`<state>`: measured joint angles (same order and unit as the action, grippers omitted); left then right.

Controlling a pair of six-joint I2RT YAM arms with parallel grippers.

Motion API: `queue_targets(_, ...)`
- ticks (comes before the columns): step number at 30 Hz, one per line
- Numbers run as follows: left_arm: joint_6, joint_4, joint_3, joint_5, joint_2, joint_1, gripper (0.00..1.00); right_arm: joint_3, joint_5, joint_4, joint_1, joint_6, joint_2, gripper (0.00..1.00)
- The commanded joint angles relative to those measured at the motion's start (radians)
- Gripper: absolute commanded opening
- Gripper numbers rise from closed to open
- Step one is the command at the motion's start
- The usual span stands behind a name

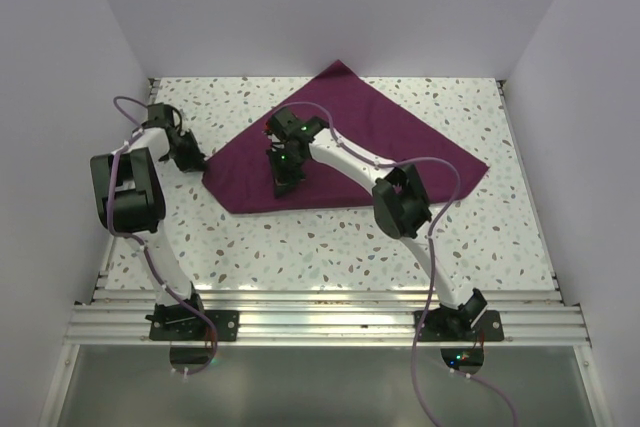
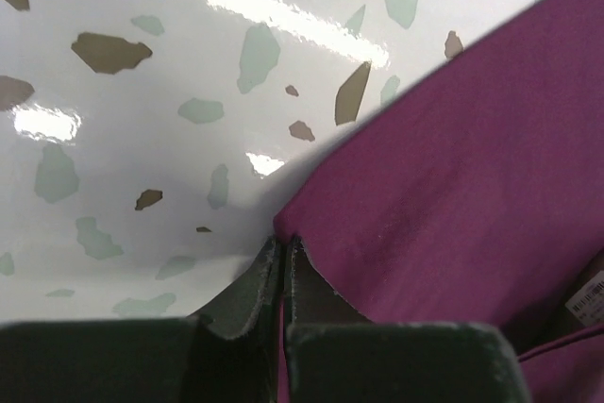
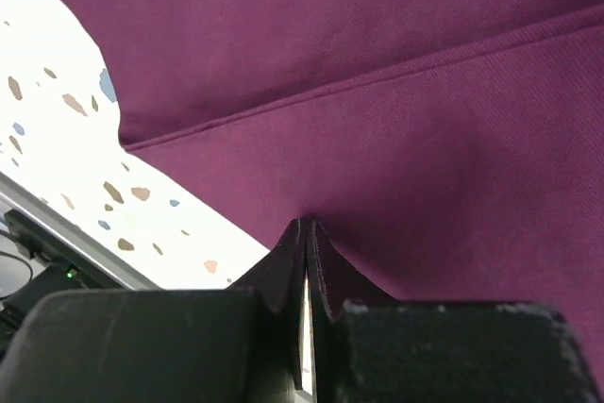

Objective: Prepare the surgical pack

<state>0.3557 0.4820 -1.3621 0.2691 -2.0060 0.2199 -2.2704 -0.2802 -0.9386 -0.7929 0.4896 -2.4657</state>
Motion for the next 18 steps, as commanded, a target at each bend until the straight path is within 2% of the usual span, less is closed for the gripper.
queue_targets(1, 0.02, 0.067, -0.006, 0.036, 0.07, -0.005, 0.0, -0.043, 0.07, -0.026, -0.017, 0.0, 0.001, 0.0)
queue_targets(18, 0.221, 0.026, 0.006, 0.225, 0.271, -0.068, 0.0, -0.101, 0.176, -0.055, -0.051, 0.006, -0.093, 0.0)
